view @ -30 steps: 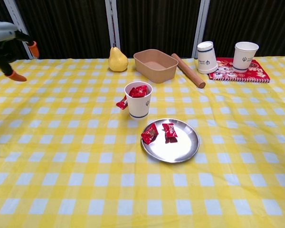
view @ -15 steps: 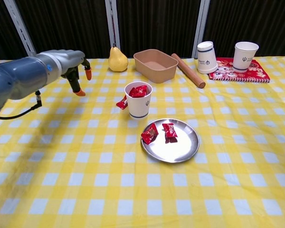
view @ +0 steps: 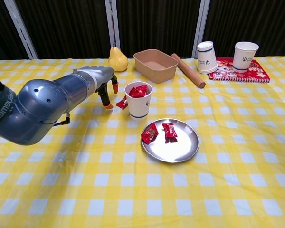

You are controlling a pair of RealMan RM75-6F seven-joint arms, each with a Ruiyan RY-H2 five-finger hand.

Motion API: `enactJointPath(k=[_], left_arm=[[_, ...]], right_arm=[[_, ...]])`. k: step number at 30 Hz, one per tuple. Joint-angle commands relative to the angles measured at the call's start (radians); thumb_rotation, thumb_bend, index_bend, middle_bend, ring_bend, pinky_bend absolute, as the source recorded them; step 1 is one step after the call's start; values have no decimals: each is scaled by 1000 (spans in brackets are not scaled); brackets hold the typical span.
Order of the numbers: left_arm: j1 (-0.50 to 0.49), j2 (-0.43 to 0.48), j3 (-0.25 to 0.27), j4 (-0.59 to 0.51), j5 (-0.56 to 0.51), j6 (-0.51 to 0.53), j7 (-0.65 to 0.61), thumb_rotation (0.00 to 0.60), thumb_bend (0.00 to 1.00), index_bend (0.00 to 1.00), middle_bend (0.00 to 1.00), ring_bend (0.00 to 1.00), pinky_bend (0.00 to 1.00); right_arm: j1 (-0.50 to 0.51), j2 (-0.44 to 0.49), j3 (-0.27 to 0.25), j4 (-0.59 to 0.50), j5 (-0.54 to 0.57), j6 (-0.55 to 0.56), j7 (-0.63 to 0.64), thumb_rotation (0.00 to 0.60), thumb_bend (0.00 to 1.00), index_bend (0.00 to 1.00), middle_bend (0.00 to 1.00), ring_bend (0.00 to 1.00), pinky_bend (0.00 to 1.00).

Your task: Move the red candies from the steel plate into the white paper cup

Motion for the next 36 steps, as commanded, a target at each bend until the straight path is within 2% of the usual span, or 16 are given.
enactJointPath(k=[1, 13, 23, 31, 36], left_arm=[[-25, -33, -11, 47, 9, -24, -17, 600, 298, 330, 902, 938, 929], [-45, -87, -24, 112, 58, -45, -77, 600, 345, 357, 901, 938, 929], [-37, -103, -26, 151, 52, -62, -65, 600, 362, 391, 898, 934, 929], [-17, -84, -29, 123, 62, -48, -66, 600, 503, 459, 898, 934, 929], [3, -60, -28, 82, 73, -21, -70, 600, 508, 457, 896, 934, 929]], right_arm=[[-3, 3, 4, -1, -2, -5, 6, 600, 450, 51, 323, 165, 205], [-14, 4, 12, -4, -15, -21, 10, 600, 450, 52, 323, 164, 205], [-25, 5, 29, -4, -16, -17, 22, 600, 450, 51, 323, 165, 205], [-31, 0, 36, -4, -22, -16, 16, 600, 450, 52, 323, 165, 205], [-35, -3, 38, -3, -26, -19, 11, 600, 450, 52, 323, 165, 205]])
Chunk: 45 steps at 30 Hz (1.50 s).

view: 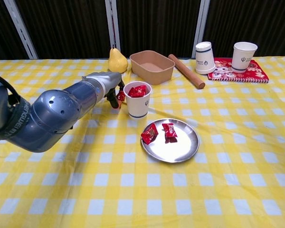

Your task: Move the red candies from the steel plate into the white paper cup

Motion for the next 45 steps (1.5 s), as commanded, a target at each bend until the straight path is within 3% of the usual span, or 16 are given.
enactJointPath(k=[1, 18, 33, 45], left_arm=[[14, 20, 1, -26, 10, 20, -3, 600, 508, 456, 896, 933, 929], [42, 84, -18, -150, 67, 79, -65, 600, 488, 455, 895, 932, 929], [79, 257, -17, -553, 177, 176, -94, 600, 485, 462, 896, 932, 929], [85, 336, 28, -692, 93, 224, 9, 600, 478, 463, 890, 928, 929]], right_arm=[[-2, 0, 1, -1, -3, 1, -1, 600, 450, 52, 323, 165, 205], [-10, -1, 10, -7, -12, -6, -7, 600, 450, 51, 323, 165, 205], [-18, 3, 16, -20, -22, -3, -5, 600, 450, 52, 323, 165, 205], [-28, 11, 20, -34, -40, 11, 5, 600, 449, 51, 323, 165, 205]])
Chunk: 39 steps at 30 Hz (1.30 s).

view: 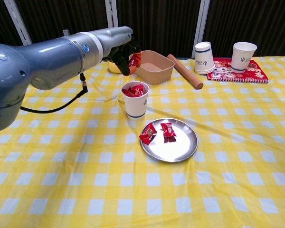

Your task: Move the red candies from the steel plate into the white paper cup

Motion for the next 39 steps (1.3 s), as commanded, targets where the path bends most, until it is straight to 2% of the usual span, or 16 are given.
enactJointPath(k=[1, 7, 16, 21, 27, 30, 32, 34, 39], left_arm=[[-2, 21, 16, -23, -27, 4, 28, 600, 473, 462, 889, 927, 929], [-19, 24, 33, -13, -81, -3, 56, 600, 428, 454, 881, 922, 929], [-41, -3, 69, 30, -112, -31, 58, 600, 293, 417, 862, 912, 929], [-37, -3, 63, 25, -82, -19, 16, 600, 280, 392, 842, 904, 929], [-20, 12, 36, 7, 25, 8, -93, 600, 267, 343, 777, 851, 880], [-8, 21, 30, 1, 92, 24, -150, 600, 258, 321, 732, 804, 814], [-3, 29, 27, -4, 127, 38, -173, 600, 246, 295, 670, 738, 745], [7, 42, 34, -15, 169, 57, -189, 600, 234, 262, 584, 657, 664], [70, 113, 92, -97, 271, 137, -188, 600, 186, 171, 287, 359, 344]], right_arm=[[-1, 2, 1, -2, -1, 0, 3, 600, 450, 51, 323, 164, 205], [-2, 2, 0, -4, -5, -4, 4, 600, 450, 52, 323, 165, 205], [-3, 1, 3, -1, -1, -8, 4, 600, 450, 52, 323, 165, 205], [-4, 0, 2, 0, -6, -8, 2, 600, 450, 52, 323, 165, 205], [-4, -5, 3, 2, -11, -7, -2, 600, 450, 52, 323, 164, 205], [-4, -8, 3, 4, -10, -9, -7, 600, 450, 51, 323, 164, 205], [-3, -10, 4, 6, -12, -8, -10, 600, 450, 52, 323, 165, 205], [-3, -12, 5, 9, -15, -5, -13, 600, 450, 52, 323, 165, 205], [-4, -11, 8, 16, -9, -4, -24, 600, 450, 51, 320, 164, 205]])
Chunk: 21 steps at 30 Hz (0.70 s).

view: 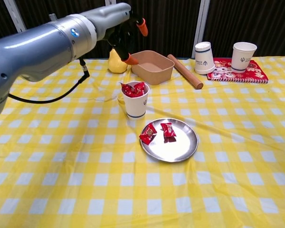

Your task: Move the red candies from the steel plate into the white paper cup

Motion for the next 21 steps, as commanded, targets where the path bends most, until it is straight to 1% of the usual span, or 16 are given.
enactJointPath(k=[1, 2, 4, 6, 8, 10, 11, 13, 17, 19, 21], left_arm=[[70, 74, 57, -90, 79, 83, 0, 600, 179, 161, 252, 317, 304], [99, 102, 76, -127, 98, 116, 3, 600, 168, 148, 202, 259, 248], [154, 150, 107, -193, 123, 172, 2, 600, 157, 127, 129, 179, 173], [216, 204, 141, -263, 145, 231, -7, 600, 152, 112, 79, 128, 120], [288, 264, 182, -325, 177, 297, -27, 600, 143, 100, 43, 87, 78], [370, 335, 239, -373, 226, 363, -59, 600, 134, 90, 17, 49, 41], [395, 356, 257, -383, 245, 382, -74, 600, 133, 84, 7, 26, 19], [471, 414, 312, -397, 292, 431, -126, 600, 132, 71, 0, 3, 1], [577, 479, 391, -380, 358, 489, -216, 600, 130, 47, 0, 0, 0], [638, 502, 438, -342, 402, 518, -269, 600, 127, 36, 0, 0, 0], [682, 512, 472, -305, 434, 535, -309, 600, 125, 32, 0, 0, 0]], right_arm=[[0, 2, 2, 2, 4, 0, -7, 600, 450, 51, 316, 164, 204], [0, 3, 4, 5, 4, 2, -15, 600, 450, 51, 307, 160, 195], [-1, 3, 5, 13, 7, 3, -30, 600, 450, 52, 278, 139, 167], [2, 4, 8, 24, 19, -2, -47, 600, 448, 52, 250, 113, 138], [5, 5, 12, 35, 46, -15, -68, 600, 430, 43, 183, 55, 78], [11, 7, 13, 51, 80, -35, -98, 600, 413, 23, 144, 24, 49], [12, 7, 12, 58, 93, -43, -111, 600, 408, 9, 128, 13, 42], [15, -1, 12, 76, 118, -52, -145, 600, 402, 2, 113, 4, 41], [3, -22, -4, 103, 135, -44, -196, 600, 397, 0, 81, 0, 25], [-24, -45, -31, 134, 130, -19, -221, 600, 396, 0, 53, 0, 5], [-57, -68, -58, 169, 125, 10, -221, 600, 395, 0, 31, 0, 0]])
